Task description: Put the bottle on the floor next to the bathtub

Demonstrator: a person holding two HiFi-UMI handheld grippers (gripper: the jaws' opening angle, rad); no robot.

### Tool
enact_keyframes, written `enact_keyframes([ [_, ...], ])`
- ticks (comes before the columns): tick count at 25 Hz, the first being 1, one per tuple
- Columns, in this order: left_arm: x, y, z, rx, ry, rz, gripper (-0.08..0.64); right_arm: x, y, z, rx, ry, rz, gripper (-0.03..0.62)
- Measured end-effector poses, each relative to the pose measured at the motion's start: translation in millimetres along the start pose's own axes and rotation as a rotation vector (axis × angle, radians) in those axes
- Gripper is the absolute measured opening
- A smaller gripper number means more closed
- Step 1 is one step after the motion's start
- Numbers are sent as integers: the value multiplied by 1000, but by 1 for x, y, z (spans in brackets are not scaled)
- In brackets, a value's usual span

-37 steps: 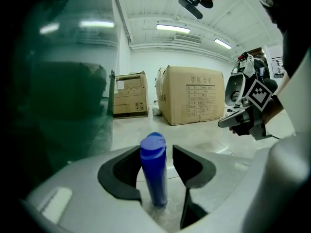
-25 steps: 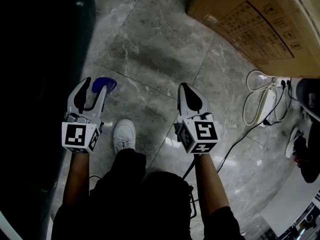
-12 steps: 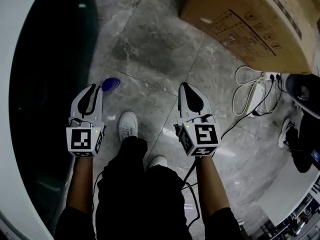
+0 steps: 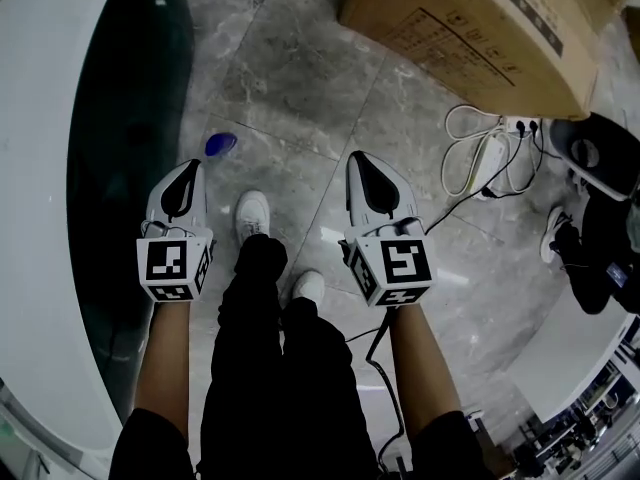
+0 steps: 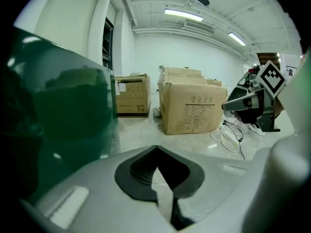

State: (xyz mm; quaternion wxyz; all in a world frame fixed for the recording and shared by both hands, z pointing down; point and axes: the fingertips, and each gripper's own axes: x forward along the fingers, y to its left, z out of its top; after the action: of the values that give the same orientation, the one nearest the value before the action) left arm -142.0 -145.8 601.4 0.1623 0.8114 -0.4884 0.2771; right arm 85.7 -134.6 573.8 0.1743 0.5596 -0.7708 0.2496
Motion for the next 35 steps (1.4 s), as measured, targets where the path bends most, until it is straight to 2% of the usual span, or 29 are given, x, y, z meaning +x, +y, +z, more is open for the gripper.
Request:
enact_keyframes([
  [4, -19, -7, 23, -9, 26, -1, 0, -27, -4, 26, 27, -7, -22, 26],
  [7, -30, -15, 49, -12, 23, -31, 0, -44, -4, 47, 33, -15, -34, 26],
  [17, -72, -22, 144, 51, -5, -59, 0, -95, 8, 132, 40, -50, -67, 26],
  [35, -119, -24, 234, 134, -30, -121, 0, -163, 22, 217, 81, -112, -177, 26],
])
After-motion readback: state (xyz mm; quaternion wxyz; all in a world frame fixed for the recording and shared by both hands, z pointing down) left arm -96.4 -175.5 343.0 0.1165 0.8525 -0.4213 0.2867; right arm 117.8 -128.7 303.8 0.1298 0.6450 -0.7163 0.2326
